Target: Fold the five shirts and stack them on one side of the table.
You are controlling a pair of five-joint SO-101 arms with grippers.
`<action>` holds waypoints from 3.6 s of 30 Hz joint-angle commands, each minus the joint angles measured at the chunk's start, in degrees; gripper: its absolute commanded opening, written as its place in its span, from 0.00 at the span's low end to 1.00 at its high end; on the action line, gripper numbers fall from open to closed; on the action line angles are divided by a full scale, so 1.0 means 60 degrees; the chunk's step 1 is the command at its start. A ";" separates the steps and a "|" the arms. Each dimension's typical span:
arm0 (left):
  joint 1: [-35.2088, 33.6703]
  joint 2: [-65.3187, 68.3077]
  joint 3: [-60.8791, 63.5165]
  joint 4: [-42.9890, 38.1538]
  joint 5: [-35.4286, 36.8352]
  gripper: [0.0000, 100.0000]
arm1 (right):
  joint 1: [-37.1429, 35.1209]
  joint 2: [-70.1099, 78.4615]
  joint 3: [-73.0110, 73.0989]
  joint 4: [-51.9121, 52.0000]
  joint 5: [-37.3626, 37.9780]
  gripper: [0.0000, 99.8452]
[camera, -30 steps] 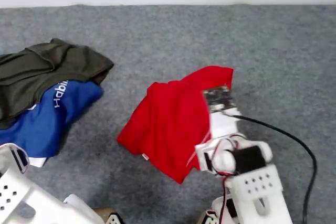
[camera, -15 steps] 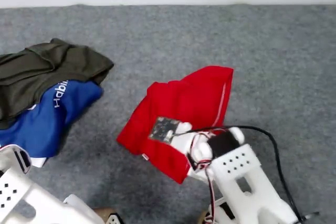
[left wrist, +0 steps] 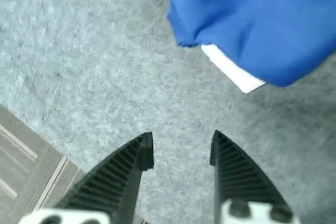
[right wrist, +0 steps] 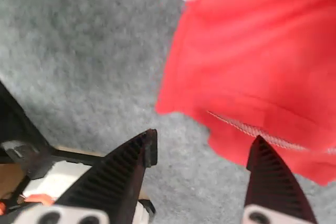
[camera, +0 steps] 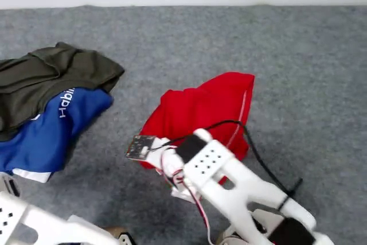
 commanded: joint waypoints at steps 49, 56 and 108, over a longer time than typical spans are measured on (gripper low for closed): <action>0.3839 -0.0161 -0.0520 0.1099 0.0703 0.18 | 0.4711 0.0476 -0.9377 0.2982 0.2418 0.01; 0.7590 -0.0073 -0.0549 0.1055 0.1451 0.18 | 0.6103 0.0418 -1.0857 0.2982 0.2711 0.01; 1.8198 0.8381 -0.1429 -0.3853 0.2769 0.29 | 1.1319 0.1223 -0.9597 0.2923 0.2711 0.01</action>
